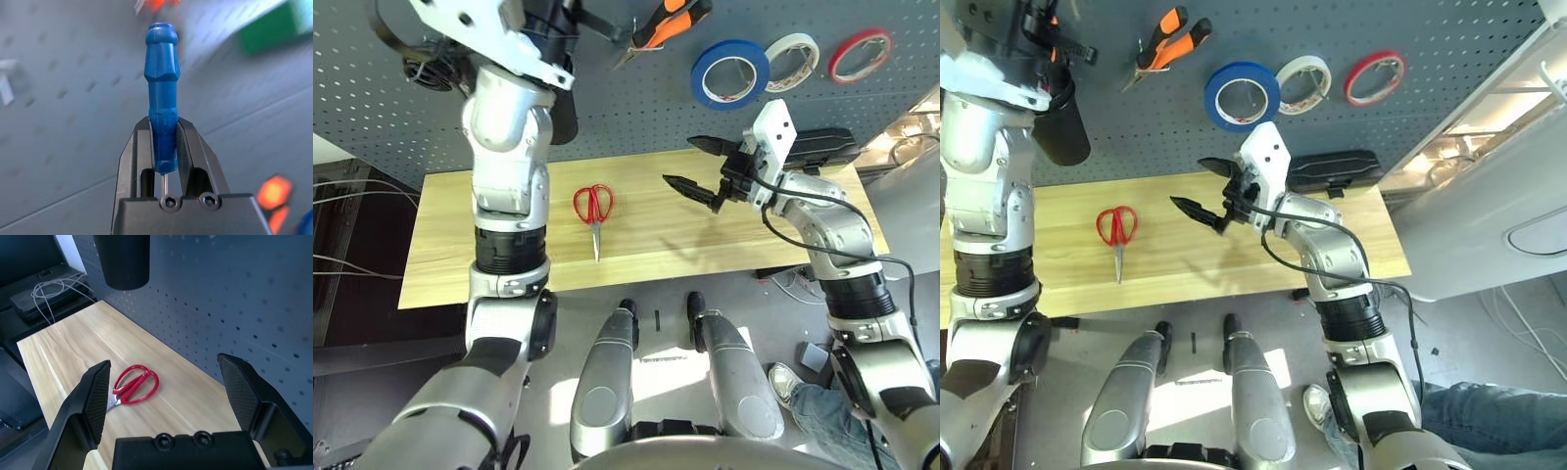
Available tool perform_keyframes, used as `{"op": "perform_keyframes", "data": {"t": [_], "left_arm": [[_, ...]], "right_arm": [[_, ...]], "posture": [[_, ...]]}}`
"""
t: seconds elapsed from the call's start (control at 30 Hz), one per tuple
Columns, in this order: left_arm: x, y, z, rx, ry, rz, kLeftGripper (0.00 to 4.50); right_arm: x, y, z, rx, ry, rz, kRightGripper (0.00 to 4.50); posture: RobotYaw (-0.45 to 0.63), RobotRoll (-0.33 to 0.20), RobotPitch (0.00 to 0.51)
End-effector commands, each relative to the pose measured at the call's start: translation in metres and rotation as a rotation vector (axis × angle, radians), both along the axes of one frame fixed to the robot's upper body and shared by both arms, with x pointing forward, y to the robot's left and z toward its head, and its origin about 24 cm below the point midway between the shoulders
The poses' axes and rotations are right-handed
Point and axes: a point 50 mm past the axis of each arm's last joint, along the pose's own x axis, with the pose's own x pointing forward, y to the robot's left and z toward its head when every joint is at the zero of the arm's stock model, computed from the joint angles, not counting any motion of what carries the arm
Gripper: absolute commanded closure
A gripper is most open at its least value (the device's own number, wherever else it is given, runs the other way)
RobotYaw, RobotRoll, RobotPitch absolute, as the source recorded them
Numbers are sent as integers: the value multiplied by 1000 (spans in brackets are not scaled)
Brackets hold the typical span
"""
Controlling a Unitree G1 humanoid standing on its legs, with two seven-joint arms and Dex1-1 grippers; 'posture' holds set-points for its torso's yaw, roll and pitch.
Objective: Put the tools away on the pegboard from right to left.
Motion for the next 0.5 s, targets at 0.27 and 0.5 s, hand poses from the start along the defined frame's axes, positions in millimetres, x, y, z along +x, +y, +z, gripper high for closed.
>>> {"op": "perform_keyframes", "data": {"t": [0.27,0.5], "left_arm": [[15,25,-19,-33,213,134,3975],[16,37,-13,-41,304,164,3975]], "right_arm": [[2,0,-8,-21,32,-1,0],[4,-3,-10,-30,37,-12,0]], "posture": [[108,0,361],[109,0,359]]}}
